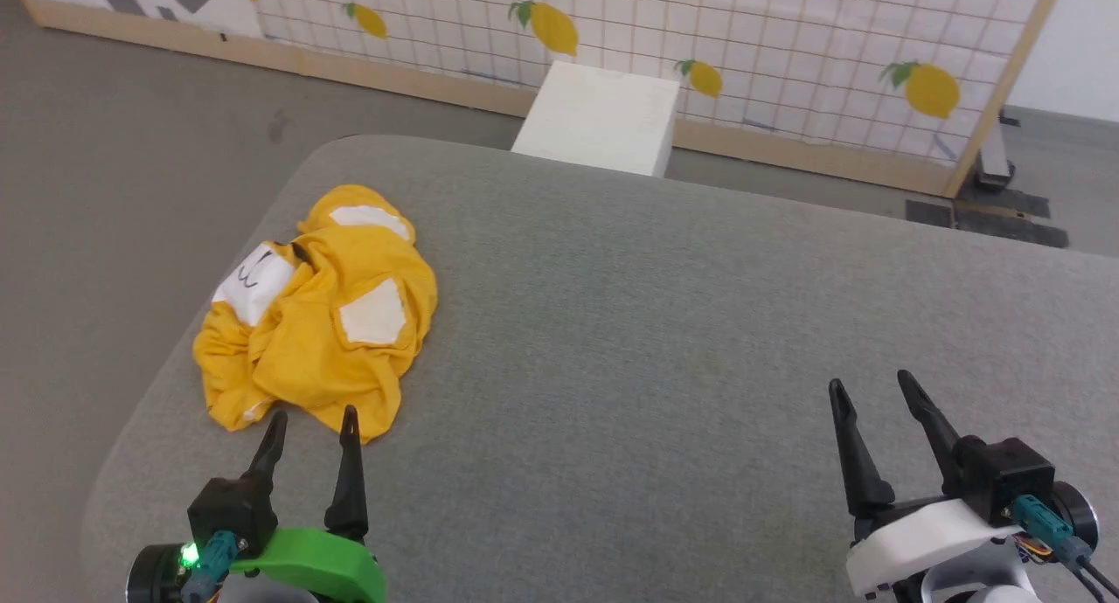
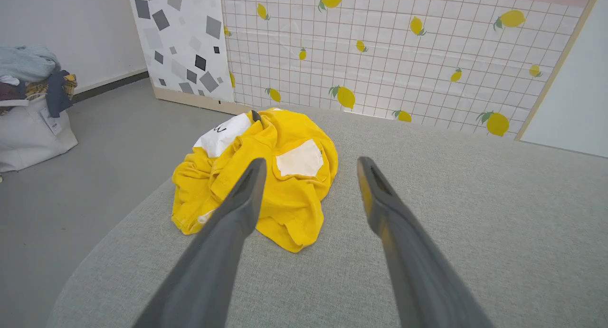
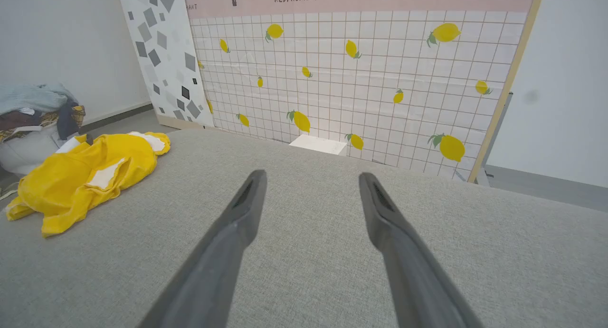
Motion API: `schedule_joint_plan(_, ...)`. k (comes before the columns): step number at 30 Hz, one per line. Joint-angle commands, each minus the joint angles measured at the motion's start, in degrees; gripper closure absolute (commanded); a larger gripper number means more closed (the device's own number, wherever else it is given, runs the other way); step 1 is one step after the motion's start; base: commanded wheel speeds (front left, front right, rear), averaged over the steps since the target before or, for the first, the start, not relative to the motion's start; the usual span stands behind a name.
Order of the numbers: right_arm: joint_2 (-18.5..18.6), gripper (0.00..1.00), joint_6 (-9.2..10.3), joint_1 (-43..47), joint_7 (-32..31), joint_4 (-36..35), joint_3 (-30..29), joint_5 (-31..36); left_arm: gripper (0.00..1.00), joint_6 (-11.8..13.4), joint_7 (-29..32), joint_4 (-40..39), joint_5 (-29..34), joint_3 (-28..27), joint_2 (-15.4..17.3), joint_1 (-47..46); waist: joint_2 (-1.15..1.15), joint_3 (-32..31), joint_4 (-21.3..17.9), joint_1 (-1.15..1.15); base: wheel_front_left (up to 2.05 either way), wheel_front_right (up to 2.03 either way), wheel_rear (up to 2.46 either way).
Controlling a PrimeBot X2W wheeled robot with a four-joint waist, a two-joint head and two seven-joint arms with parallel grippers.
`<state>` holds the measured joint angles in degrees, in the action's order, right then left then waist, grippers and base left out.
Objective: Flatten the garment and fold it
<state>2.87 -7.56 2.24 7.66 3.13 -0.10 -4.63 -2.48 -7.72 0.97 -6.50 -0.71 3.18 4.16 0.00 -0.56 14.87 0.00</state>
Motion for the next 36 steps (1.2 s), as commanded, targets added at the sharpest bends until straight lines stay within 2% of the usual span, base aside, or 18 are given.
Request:
schedule_joint_plan(1, 0.0, 0.00, 0.04, 0.2, 0.6, 0.4, 0.3, -0.6, 0.00, -0.4, -0.6, 0.1, -0.8, -0.1, -0.2, 0.8, 0.00, -0.5, 1.8, 0.00, 0.00, 0.00, 0.00)
schedule_joint_plan(17, 0.0, 0.00, 0.05, -0.1, 2.5, 3.2, 1.8, -2.1, 0.00, -0.8, -2.5, 0.7, -2.5, -0.7, -0.2, 2.2, 0.00, -1.2, 9.1, 0.00, 0.00, 0.00, 0.00)
schedule_joint_plan(36, 0.0, 0.00, 0.06, -0.4, 4.8, 3.7, 1.9, -2.2, 0.00, -1.4, -4.7, 1.1, -4.9, -1.1, -0.3, 3.1, 0.00, -1.3, 14.0, 0.00, 0.00, 0.00, 0.00)
